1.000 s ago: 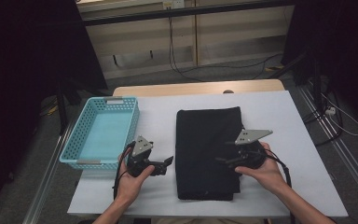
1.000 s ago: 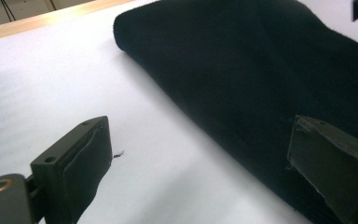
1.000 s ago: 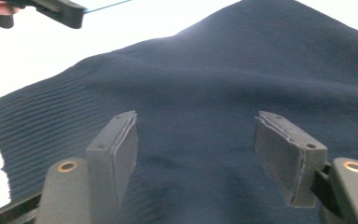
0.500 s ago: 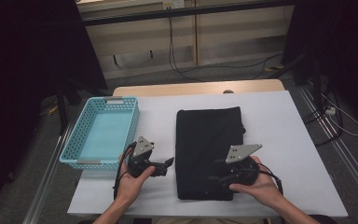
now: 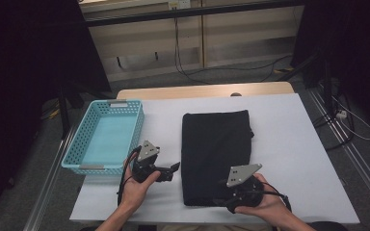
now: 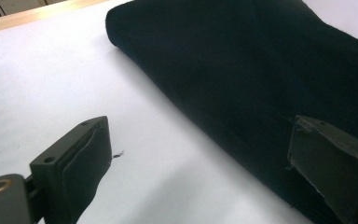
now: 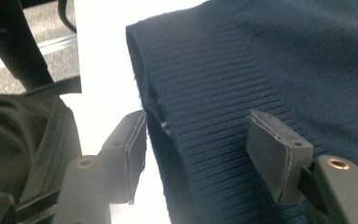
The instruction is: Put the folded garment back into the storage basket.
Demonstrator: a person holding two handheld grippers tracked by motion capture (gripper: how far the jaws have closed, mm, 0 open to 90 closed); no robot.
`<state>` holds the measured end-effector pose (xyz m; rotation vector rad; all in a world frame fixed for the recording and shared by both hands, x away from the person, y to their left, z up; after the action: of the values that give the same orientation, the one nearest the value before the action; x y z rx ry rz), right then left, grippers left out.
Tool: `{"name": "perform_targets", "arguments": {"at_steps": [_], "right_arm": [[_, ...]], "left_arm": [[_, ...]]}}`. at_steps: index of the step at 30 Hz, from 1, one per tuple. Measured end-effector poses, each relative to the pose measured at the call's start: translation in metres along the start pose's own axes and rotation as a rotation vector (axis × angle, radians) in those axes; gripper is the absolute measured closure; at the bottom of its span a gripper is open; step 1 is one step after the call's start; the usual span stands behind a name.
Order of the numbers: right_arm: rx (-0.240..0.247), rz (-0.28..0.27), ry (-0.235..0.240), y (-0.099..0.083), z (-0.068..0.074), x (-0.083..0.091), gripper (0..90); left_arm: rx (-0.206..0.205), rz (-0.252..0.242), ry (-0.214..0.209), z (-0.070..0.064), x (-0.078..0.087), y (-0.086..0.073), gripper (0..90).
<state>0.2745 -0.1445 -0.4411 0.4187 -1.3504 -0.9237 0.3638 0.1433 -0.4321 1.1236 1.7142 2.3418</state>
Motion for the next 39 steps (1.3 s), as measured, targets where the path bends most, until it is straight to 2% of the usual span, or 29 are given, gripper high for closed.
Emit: {"name": "perform_targets", "arguments": {"at_steps": [9,12,15,19,22,29,33,36,39], "right_arm": [[0.053,0.071,0.022,-0.005,0.001,-0.014,30.6],[0.089,0.089,0.007,-0.007,0.002,-0.019,27.5],[0.129,0.112,-0.030,-0.008,0.005,-0.024,27.5],[0.139,0.134,-0.049,-0.007,0.006,-0.026,28.4],[0.130,0.141,-0.060,-0.005,0.005,-0.025,33.7],[0.138,0.152,-0.098,-0.001,-0.001,-0.023,57.4],[0.137,0.155,-0.104,0.000,-0.006,-0.023,66.7],[0.106,0.140,-0.099,0.001,-0.010,-0.021,72.9],[0.084,0.126,-0.094,0.001,-0.011,-0.020,75.4]], "left_arm": [[-0.010,0.004,0.002,-0.001,0.000,0.000,6.2],[-0.013,0.007,0.006,-0.002,-0.001,0.000,6.2],[-0.018,0.008,0.005,-0.003,-0.002,0.000,6.2],[-0.013,0.004,0.004,-0.004,-0.001,0.000,6.2],[-0.014,-0.002,0.006,-0.004,-0.001,0.001,6.2],[-0.001,-0.003,0.011,-0.002,-0.004,0.002,6.2],[-0.001,-0.005,0.014,-0.001,-0.005,0.003,6.1],[0.002,-0.006,0.011,-0.002,-0.006,0.006,5.5],[-0.001,-0.005,0.022,-0.003,-0.008,0.010,5.0]]}}
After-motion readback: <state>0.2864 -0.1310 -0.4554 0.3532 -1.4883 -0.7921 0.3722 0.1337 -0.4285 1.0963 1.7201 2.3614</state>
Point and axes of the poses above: each handheld gripper's, and its own axes: x roughly backward along the jaws, y roughly out of its top, z roughly to its left, the point moved 1 cm from there along -x, roughly forward along the jaws, and after that the axes turned 15 degrees about y, right-handed, at the moved point
